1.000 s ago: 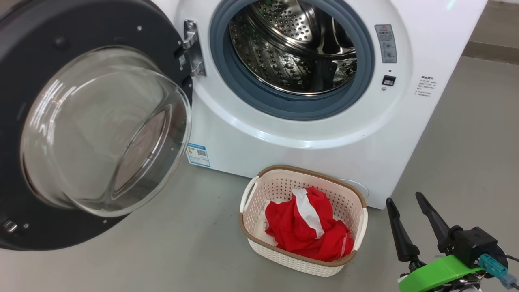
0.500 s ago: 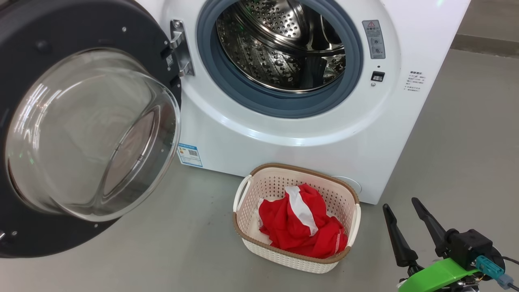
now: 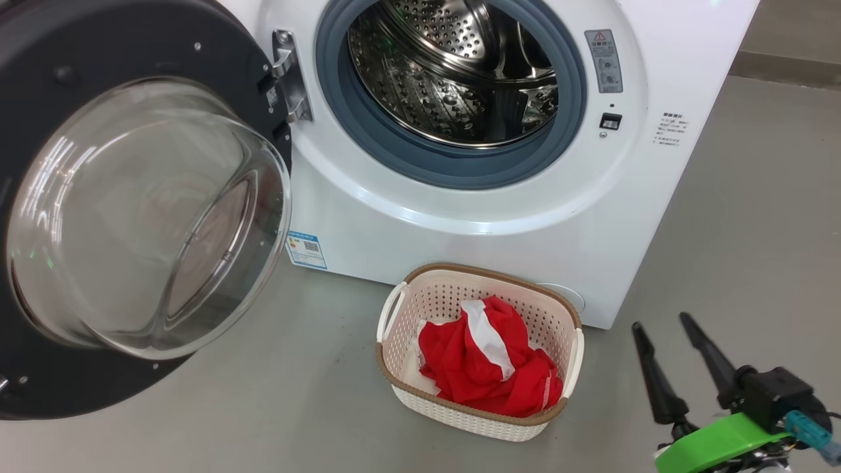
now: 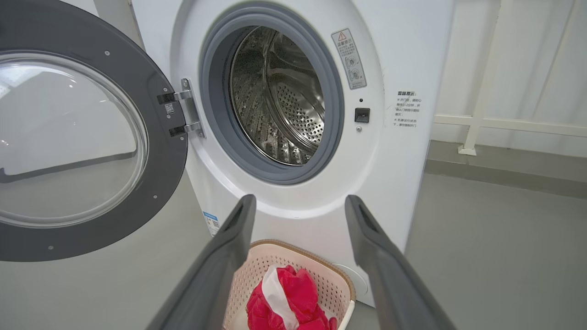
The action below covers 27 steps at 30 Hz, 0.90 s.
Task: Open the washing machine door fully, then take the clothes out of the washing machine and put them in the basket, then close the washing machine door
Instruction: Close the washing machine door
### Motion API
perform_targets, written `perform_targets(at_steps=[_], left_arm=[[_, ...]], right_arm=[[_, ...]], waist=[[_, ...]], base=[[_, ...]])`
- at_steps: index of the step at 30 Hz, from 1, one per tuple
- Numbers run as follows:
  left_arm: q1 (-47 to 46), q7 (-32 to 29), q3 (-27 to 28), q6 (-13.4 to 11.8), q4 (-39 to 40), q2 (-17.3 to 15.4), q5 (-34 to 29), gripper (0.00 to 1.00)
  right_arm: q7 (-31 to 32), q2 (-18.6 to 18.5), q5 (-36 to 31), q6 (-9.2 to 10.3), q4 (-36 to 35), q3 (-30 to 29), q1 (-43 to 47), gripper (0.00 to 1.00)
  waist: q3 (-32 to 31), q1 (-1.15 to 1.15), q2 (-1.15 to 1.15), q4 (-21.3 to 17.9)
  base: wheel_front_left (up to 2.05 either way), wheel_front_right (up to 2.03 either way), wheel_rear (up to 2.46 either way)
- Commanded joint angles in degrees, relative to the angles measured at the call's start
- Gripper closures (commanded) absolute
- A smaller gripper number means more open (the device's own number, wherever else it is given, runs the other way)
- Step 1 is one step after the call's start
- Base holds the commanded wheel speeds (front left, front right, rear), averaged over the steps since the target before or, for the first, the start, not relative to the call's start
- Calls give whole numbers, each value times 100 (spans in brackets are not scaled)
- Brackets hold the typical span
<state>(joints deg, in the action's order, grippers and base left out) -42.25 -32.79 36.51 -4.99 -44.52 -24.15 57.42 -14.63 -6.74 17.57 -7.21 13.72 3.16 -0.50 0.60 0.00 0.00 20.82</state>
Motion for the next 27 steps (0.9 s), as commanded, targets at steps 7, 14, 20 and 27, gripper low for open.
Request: perform_targets(at_steps=[7, 14, 20, 27], left_arm=[[247, -440, -74, 221, 333, -112, 122, 100], [501, -808, -164, 282, 796, 179, 270, 100], [825, -948, -169, 287, 1436, 495, 386, 100], [1231, -1177, -121, 137, 2477, 984, 634, 100]], right_arm=[[-37, 112, -141, -28, -340, -237, -100, 0], [-37, 249, -18, -28, -388, -329, -3, 0], [-37, 323, 253, -28, -361, -383, -6, 0], [-37, 362, 419, -28, -323, -475, -32, 0]], waist=[[-33, 0, 0, 61], [43, 0, 0, 184], [72, 0, 0, 237], [104, 0, 0, 253]], base=[[0, 0, 0], [0, 0, 0], [0, 0, 0], [0, 0, 0]])
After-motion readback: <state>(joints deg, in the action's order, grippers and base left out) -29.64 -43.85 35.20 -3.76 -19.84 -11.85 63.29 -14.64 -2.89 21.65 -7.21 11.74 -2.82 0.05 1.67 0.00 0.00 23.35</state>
